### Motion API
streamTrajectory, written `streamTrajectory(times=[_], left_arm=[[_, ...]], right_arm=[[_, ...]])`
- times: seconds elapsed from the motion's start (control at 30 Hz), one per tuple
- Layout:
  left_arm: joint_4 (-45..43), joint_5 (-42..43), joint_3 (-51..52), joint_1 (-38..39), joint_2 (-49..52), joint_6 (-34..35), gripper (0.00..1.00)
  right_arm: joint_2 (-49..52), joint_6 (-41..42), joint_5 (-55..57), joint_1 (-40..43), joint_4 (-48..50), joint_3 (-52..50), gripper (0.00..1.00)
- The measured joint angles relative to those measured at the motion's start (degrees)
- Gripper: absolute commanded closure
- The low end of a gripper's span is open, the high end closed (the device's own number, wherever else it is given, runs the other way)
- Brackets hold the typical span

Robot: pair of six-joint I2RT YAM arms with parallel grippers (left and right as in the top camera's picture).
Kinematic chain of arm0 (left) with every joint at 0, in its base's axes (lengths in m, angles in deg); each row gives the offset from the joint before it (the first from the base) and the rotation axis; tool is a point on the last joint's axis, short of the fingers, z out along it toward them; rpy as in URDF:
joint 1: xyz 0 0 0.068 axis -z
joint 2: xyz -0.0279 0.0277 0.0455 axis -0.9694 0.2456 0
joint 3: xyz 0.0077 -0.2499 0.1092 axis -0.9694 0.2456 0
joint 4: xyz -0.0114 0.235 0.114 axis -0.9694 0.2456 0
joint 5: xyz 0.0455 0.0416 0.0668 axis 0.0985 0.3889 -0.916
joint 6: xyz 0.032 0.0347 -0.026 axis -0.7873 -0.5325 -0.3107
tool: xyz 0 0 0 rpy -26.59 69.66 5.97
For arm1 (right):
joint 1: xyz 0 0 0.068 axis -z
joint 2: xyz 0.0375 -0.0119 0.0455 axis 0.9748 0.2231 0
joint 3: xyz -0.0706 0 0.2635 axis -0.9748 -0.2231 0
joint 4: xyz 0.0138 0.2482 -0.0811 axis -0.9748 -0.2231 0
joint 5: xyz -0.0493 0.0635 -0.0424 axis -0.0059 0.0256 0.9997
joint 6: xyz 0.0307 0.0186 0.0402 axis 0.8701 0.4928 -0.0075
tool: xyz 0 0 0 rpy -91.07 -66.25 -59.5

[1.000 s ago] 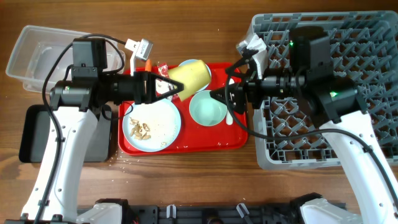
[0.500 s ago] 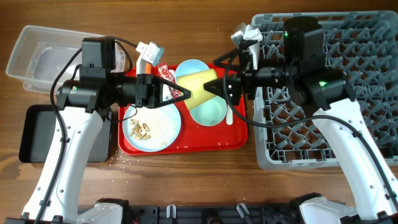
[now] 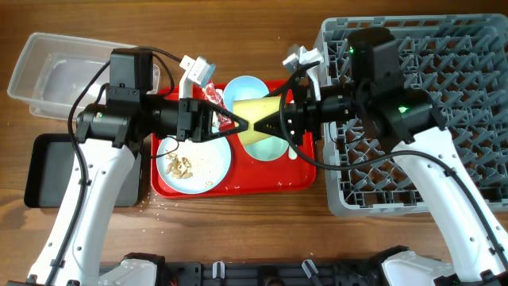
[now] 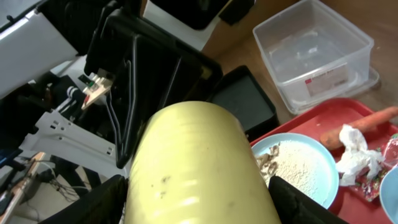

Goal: Sort waste into correct bins and load items into the dishwasher rack
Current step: 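Place the yellow cup in the dish rack with the right gripper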

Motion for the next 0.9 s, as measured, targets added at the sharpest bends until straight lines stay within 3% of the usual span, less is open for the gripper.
streamTrajectory(times=[0.03,0.07,0.3,0.5,0.67,0.77,0.8,0.87,0.9], left_arm=[[-0.28,-0.07,0.00,0.04,-0.02,-0.02,0.09],[-0.66,-0.57,0.00,0.09,-0.07,0.09,0.00],[-3.50,-8.87,0.00,0.20,-0.07,0.09,0.00],[-3.56,-15.63,0.00,0.20,-0.11,0.09,0.00],[-3.28,-19.96,0.00,0.20,-0.11,0.09,0.00],[-2.19,-23.93,0.00,0.20,-0.11,0.09,0.01],[-1.57,-25.27,0.00,0.20,-0.11,0.09,0.01],[-0.50,-27.93,0.00,0.24,-0.11,0.07,0.02],[0.22,-29.66,0.00,0.46,-0.11,0.11,0.02]], right_arm=[[0.00,-0.33,1.60,-0.20,-1.18,0.02,0.41],[0.00,-0.26,3.76,-0.42,-3.23,0.00,0.44],[-3.85,5.66,24.24,0.11,-12.15,-0.02,0.45],[-10.12,22.86,50.51,9.01,-28.63,0.00,0.45],[-7.69,31.41,61.61,12.28,-37.88,-0.07,0.39],[-2.91,33.53,65.18,12.28,-38.51,-0.07,0.39],[-1.31,34.14,66.47,12.28,-38.07,-0.07,0.36],[2.32,35.19,68.81,12.28,-36.57,-0.07,0.19],[4.31,35.65,69.59,12.28,-34.84,-0.07,0.16]])
